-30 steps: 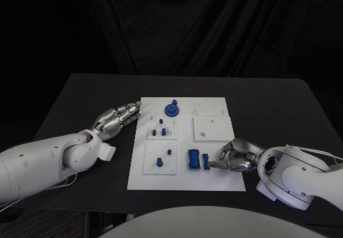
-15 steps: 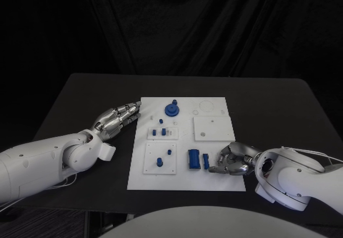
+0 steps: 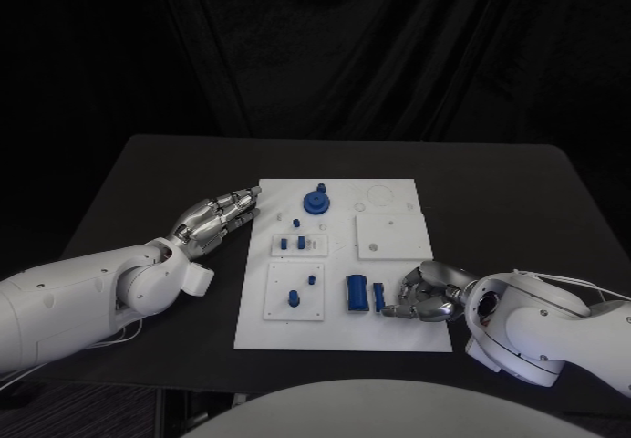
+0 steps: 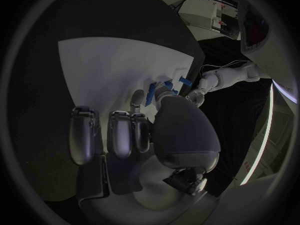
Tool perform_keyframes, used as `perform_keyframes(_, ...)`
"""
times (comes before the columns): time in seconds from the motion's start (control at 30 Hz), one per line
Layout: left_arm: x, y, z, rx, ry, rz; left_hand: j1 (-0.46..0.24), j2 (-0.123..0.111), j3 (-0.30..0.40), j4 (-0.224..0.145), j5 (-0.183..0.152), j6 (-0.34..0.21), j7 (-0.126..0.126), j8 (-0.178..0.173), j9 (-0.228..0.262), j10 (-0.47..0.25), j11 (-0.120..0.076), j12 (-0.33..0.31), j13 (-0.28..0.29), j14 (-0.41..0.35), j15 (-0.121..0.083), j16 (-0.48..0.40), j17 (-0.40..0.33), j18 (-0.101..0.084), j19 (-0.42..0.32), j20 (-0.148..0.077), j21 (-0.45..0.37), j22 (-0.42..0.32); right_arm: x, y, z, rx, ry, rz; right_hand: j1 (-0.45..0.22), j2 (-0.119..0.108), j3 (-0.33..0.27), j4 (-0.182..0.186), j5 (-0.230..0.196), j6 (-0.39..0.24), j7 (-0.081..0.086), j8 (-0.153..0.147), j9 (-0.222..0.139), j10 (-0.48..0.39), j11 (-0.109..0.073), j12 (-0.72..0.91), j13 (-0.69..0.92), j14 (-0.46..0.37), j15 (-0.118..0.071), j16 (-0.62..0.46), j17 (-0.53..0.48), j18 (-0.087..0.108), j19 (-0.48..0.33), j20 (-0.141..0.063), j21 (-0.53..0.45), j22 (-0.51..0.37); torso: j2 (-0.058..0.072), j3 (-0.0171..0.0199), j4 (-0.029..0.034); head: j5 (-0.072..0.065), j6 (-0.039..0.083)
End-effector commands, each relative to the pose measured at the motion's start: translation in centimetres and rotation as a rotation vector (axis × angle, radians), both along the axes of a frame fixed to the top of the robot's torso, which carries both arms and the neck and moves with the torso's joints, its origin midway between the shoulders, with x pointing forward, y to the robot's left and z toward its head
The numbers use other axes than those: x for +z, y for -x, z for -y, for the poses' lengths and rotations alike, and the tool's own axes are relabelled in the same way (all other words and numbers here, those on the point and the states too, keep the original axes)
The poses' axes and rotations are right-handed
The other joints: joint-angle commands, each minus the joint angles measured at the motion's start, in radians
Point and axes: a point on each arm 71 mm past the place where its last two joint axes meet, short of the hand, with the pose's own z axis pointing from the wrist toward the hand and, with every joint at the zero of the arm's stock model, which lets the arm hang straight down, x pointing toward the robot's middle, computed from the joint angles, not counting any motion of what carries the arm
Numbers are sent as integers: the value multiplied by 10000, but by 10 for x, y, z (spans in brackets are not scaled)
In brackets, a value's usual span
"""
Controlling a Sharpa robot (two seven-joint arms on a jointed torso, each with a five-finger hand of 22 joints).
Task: Assemble the parts on the task board
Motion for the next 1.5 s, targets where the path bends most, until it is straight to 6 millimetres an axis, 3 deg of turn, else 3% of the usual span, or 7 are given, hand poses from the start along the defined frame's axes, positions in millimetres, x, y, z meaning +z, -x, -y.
perform_keyframes(0.03, 0, 1, 2, -25, 141, 55, 52, 18, 20, -54, 39, -10, 40, 41, 8, 15, 32, 48, 9, 6, 22, -16, -14, -59, -2, 47, 54, 0, -1, 0, 1, -205, 97, 27, -4, 96, -41, 15, -50, 22, -53, 40, 11, 1040, -69, 26, 2630, 752, -66, -46, 1078, 72, 569, -79, -36, 2225, -2, -1, 2, 10, -1)
perform_keyframes(0.27, 0, 1, 2, -25, 139, 52, 62, 22, 33, -73, 49, -8, 43, 41, 8, 18, 36, 56, 10, 6, 25, -16, -13, -55, -3, 53, 53, -2, -2, -2, 0, -260, 154, 15, -11, 235, -20, -3, -50, 42, -62, 38, 6, 1040, -77, 26, 2630, 748, -72, -56, 1060, 79, 554, -85, -67, 2214, -8, 2, 0, -3, -1)
perform_keyframes(0.63, 0, 0, 3, -48, 138, 31, 70, 29, 47, -87, 56, -12, 46, 40, 7, 15, 42, 51, 9, 5, 26, -17, -14, -51, -5, 58, 52, -4, -6, -6, -2, -244, 336, -103, 330, 833, 109, -151, -40, 110, -101, 41, -1, 1040, -111, 26, 2630, 747, -99, -71, 1033, 84, 545, -107, -86, 2207, -2, 3, 0, -32, -1)
perform_keyframes(0.9, 0, 0, 3, -79, 151, 16, 76, 34, 56, -96, 63, -15, 49, 39, 6, 13, 44, 49, 8, 3, 27, -18, -15, -50, -6, 62, 52, -6, -9, -6, -6, 9, 433, -272, 825, 986, 160, -422, -29, 101, -117, 10, -17, 1040, -124, 26, 2630, 742, -109, -90, 991, 90, 535, -114, -111, 2199, 0, 14, -2, -19, -1)
perform_keyframes(1.27, 0, 0, 3, -36, 180, 95, 91, 26, 70, -125, 73, -1, 54, 40, 8, 7, 46, 42, 6, 4, 27, -17, -14, -44, -1, 67, 55, 0, -7, -8, -8, 131, 2, 113, 986, 653, -124, -550, -57, 47, -72, -31, -30, 1040, -94, 26, 2630, 746, -97, -83, 1018, 98, 515, -115, -150, 2187, -15, 14, -6, 25, -1)
perform_keyframes(1.4, 2, 0, 2, 75, 238, 294, 92, -15, 63, -156, 68, 85, 67, 60, 19, 26, 8, 75, 12, 13, 6, -13, -10, -24, 24, 63, 71, 25, 3, -9, -9, -36, -968, 1186, 849, 432, -318, -370, -59, 85, -67, 6, -11, 1040, -88, 26, 2630, 764, -89, -48, 1106, 82, 538, -113, -96, 2207, -38, 34, -1, 44, -1)
perform_keyframes(1.5, 4, 0, 1, 241, 283, 548, 76, -50, 36, -156, 85, 418, 111, 141, 57, 152, -38, 233, 35, 62, -37, 8, 7, 35, 109, 77, 124, 92, 17, -8, -10, -111, -1929, 2490, 741, 241, -349, -16, -49, 219, -102, 69, -1, 1040, -116, 26, 2630, 796, -108, 15, 1251, 37, 621, -121, 87, 2271, -66, 60, -11, 55, -1)
